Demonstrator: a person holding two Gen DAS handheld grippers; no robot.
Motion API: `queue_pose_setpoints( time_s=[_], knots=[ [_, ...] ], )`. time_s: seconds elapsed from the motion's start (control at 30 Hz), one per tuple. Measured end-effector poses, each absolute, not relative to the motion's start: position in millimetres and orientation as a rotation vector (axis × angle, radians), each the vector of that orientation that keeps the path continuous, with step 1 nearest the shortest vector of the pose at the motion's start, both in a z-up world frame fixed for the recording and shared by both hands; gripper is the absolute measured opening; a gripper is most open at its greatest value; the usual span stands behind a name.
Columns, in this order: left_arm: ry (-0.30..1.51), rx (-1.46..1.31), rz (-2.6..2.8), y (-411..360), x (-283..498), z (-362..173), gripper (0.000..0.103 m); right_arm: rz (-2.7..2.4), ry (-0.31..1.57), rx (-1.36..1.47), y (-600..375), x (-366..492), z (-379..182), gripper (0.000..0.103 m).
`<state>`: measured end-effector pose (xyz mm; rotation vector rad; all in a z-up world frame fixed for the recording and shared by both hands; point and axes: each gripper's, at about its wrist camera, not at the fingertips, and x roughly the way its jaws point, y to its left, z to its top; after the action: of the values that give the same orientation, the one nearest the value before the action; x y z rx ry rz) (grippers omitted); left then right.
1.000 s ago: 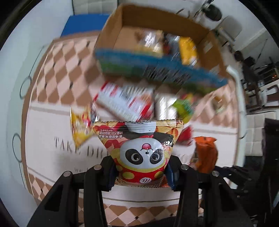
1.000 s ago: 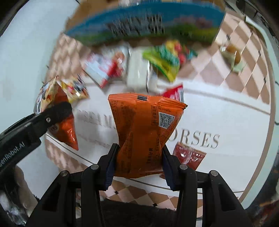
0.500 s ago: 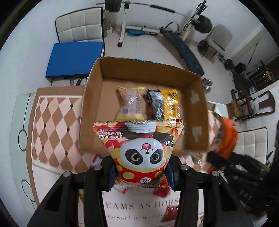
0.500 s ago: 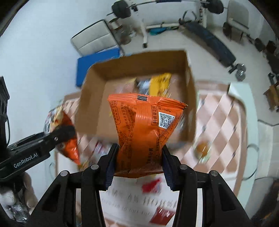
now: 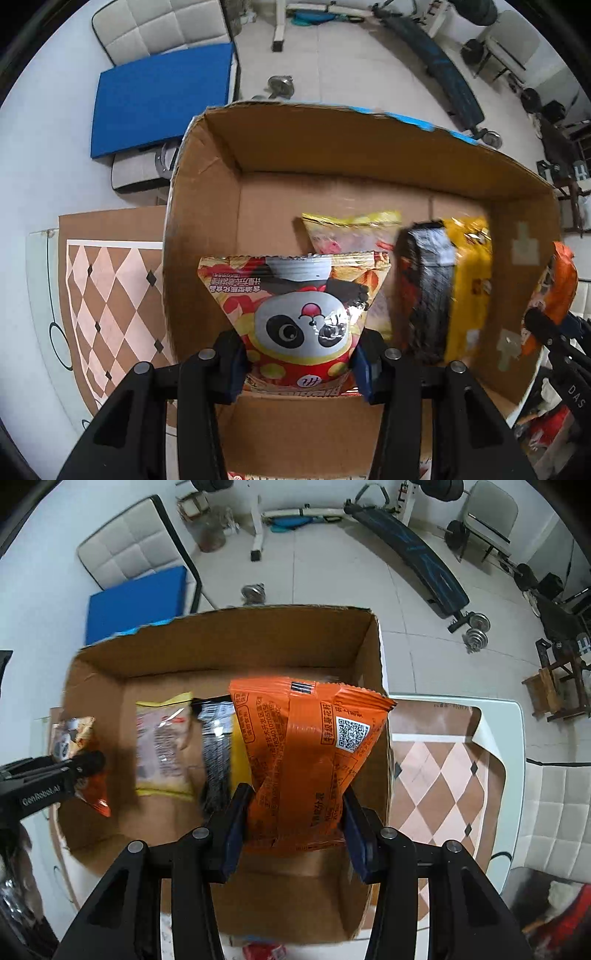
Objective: Organize snacks
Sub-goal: 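Carry both bags over the box and open both grippers, then withdraw both grippers from the box back toward the snacks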
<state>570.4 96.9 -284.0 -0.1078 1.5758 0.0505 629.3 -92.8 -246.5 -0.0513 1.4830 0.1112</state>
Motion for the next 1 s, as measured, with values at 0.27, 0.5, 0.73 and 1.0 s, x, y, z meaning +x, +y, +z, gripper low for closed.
queue_pose_setpoints(
  time_s=[0.27,0.5,0.73,1.0],
  knots=[
    [1.572,-0.133,0.048,94.9,583.5,-293.0,0.077,0.076,1.561,-0.055,-95.5,647.8,-271.6,0.089],
    [1.527,-0.136,0.009,86.1,572.8,-275.5,0.078,0.081,1.567,-0.059,-91.5,642.6,-267.8,0.094],
    [1.388,-0.159,-0.039,75.5,543.0,-237.0,0.078,0.113,1.523,-0.014,-93.8,617.3,-246.2,0.095],
    [1.275,-0.175,-0.055,71.1,488.6,-195.9,0.096,0.186,1.456,0.050,-83.8,557.6,-218.6,0.096]
  ],
)
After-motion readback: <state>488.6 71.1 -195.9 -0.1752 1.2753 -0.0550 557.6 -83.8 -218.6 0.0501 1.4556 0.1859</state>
